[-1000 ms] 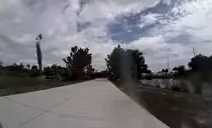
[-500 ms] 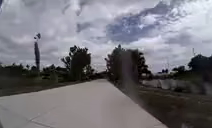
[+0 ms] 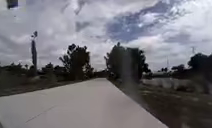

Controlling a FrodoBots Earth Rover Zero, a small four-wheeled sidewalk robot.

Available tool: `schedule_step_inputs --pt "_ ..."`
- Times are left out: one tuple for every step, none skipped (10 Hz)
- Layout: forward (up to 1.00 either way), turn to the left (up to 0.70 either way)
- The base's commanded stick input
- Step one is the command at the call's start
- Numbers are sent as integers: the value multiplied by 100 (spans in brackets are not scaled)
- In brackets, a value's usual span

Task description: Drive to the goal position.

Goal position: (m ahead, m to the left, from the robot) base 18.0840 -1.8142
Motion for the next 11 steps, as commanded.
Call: schedule_step_inputs --pt "60 2" --pt "60 7" --pt "60 15" --pt "60 10" --pt "60 2" --pt "60 1" --pt "60 1" --pt "60 1" --pt "60 1" --pt "60 1" --pt "60 1"
